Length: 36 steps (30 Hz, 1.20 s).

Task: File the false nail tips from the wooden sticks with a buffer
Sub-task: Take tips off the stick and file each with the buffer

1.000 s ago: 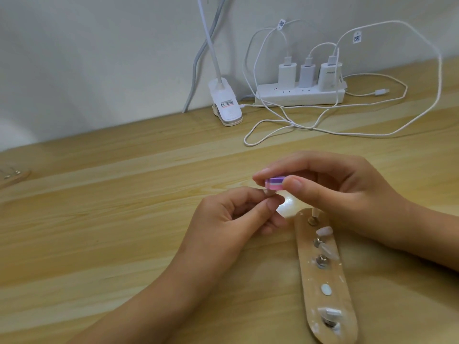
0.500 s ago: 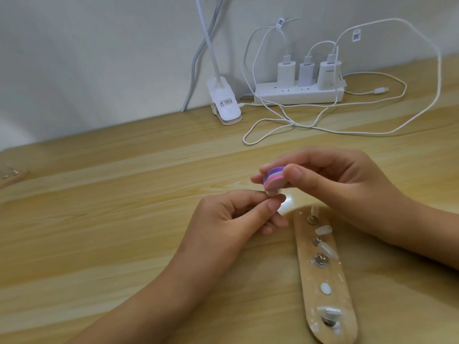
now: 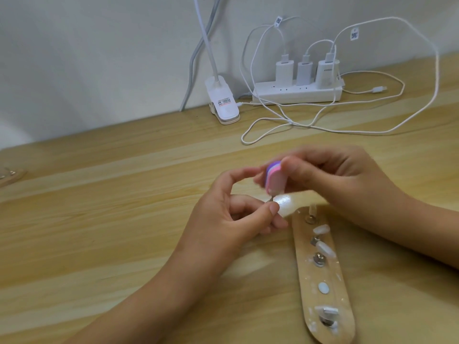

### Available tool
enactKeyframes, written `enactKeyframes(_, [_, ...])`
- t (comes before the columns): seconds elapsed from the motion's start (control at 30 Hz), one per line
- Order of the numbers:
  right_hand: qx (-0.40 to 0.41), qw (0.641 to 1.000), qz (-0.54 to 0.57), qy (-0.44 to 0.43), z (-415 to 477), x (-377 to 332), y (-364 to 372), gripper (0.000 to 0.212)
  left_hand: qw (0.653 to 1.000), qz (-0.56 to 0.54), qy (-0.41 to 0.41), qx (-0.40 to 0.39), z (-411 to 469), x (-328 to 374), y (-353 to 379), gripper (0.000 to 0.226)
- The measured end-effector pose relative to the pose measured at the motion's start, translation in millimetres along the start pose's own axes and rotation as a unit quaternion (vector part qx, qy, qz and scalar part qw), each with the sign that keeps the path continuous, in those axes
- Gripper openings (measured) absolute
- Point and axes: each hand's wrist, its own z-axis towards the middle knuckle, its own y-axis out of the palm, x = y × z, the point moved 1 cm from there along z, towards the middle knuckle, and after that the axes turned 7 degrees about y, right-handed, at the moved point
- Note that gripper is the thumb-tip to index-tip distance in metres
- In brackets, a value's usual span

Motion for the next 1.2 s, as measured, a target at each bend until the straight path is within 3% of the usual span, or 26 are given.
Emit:
enactKeyframes(0.3, [-0.010,1.000,-0.004,-0.010,-3.8,-1.4,2.7,0.019,1.000,-0.010,0.007,0.007,-0.7,3.8,1.5,0.056])
enactKeyframes(0.57, [-0.001,0.999,-0.016,-0.036,-6.6,-2.6,3.2,0.021,1.000,-0.026,0.007,0.012,0.9,0.4,-0.8,0.050])
enactKeyframes(1.2, [-0.044,0.999,0.018,0.024,-2.8,-1.9,1.7,0.025,1.000,-0.005,0.025,0.003,-1.7,-1.3,-1.8,0.054])
